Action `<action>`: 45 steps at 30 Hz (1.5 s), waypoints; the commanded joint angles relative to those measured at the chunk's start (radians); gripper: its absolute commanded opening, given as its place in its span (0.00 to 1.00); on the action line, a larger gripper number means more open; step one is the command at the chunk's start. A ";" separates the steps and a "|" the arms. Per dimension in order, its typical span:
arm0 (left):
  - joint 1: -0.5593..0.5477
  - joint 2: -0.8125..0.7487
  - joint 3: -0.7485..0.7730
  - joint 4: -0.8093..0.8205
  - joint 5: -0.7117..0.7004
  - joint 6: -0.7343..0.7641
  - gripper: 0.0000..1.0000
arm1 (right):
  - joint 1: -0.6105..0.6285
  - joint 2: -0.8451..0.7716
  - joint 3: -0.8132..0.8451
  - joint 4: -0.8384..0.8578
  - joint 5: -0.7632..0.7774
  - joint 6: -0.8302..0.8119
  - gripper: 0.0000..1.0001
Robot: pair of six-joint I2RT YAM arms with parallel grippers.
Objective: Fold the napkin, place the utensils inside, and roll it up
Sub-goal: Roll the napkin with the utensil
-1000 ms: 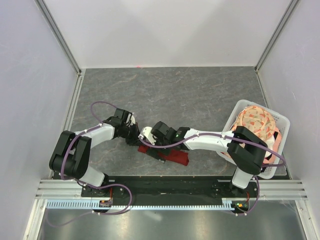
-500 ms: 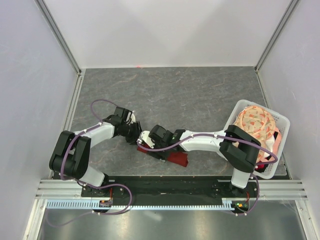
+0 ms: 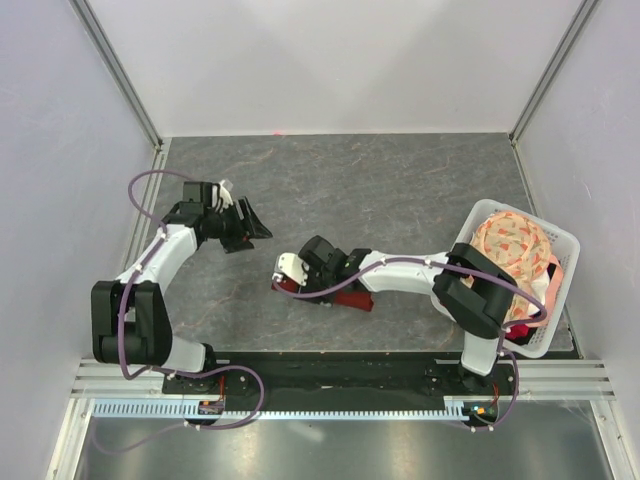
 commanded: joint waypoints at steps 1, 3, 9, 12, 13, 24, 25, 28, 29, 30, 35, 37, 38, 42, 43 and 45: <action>0.045 -0.042 0.090 -0.064 0.030 0.095 0.74 | -0.080 0.083 0.067 0.021 0.069 -0.201 0.71; 0.061 -0.051 0.101 -0.067 0.038 0.116 0.74 | -0.107 0.100 0.090 0.021 0.065 -0.257 0.73; 0.108 -0.063 0.107 -0.066 0.042 0.138 0.75 | -0.172 0.223 0.199 0.020 0.054 -0.354 0.73; 0.122 -0.060 0.101 -0.069 0.047 0.142 0.75 | -0.196 0.283 0.265 0.011 0.042 -0.383 0.73; 0.127 -0.060 0.100 -0.069 0.047 0.144 0.75 | -0.203 0.298 0.301 0.003 0.040 -0.394 0.73; 0.142 -0.089 0.092 -0.060 0.053 0.158 0.75 | -0.219 0.321 0.401 -0.017 -0.017 -0.371 0.78; 0.142 -0.094 0.094 -0.058 0.056 0.158 0.75 | -0.219 0.305 0.400 -0.009 -0.026 -0.359 0.81; 0.142 -0.121 0.100 -0.044 0.059 0.161 0.76 | -0.219 0.216 0.395 0.039 -0.078 -0.281 0.87; 0.144 -0.129 0.100 -0.043 0.061 0.165 0.76 | -0.219 0.190 0.394 0.057 -0.090 -0.252 0.89; 0.144 -0.138 0.103 -0.035 0.061 0.167 0.76 | -0.219 0.139 0.404 0.073 -0.110 -0.192 0.90; 0.144 -0.223 0.104 -0.014 0.056 0.187 0.78 | -0.218 -0.083 0.405 0.106 -0.198 -0.014 0.92; 0.142 -0.259 0.092 0.014 0.061 0.200 0.81 | -0.219 -0.157 0.339 0.132 -0.164 0.069 0.93; 0.144 -0.299 0.084 0.026 0.061 0.202 0.82 | -0.221 -0.227 0.311 0.133 -0.140 0.093 0.93; 0.142 -0.414 0.017 0.107 0.056 0.213 0.84 | -0.265 -0.389 0.103 0.126 0.009 0.250 0.93; 0.141 -0.446 0.000 0.127 0.062 0.222 0.85 | -0.310 -0.421 0.061 0.126 0.017 0.291 0.93; 0.141 -0.534 -0.055 0.192 0.067 0.236 0.86 | -0.380 -0.522 -0.066 0.127 0.043 0.377 0.93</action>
